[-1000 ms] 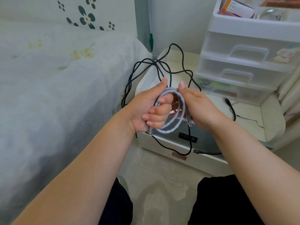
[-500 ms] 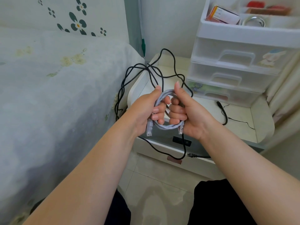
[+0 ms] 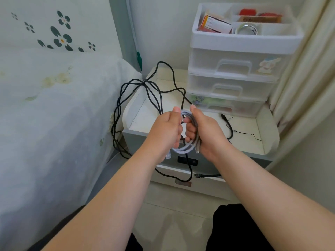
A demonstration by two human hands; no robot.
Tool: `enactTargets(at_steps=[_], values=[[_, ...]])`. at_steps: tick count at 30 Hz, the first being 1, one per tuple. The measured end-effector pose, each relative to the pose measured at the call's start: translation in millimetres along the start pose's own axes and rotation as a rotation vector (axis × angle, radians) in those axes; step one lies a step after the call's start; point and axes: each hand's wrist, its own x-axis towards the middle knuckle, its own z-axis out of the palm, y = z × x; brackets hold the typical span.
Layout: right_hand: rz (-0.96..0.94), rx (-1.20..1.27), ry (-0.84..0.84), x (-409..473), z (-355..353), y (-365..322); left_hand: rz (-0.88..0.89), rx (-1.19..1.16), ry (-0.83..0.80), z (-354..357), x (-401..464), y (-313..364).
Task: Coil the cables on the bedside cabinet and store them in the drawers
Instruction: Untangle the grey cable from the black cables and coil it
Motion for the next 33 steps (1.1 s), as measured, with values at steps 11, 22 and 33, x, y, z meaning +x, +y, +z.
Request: enactTargets(at_steps=[11, 22, 33], values=[[-0.097, -1.105, 0.571, 45.1, -121.4, -9.4, -0.009, 0.053, 0.029, 25.4, 11.2, -5.3], [0.315, -1.448, 0.493, 88.7, -164.5, 13.6, -0.031, 0.037, 0.042, 39.8, 20.4, -10.6], [0.199, -1.457, 0.582, 90.1, -162.0, 11.0, -0.008, 0.014, 0.043, 36.3, 24.7, -11.5]])
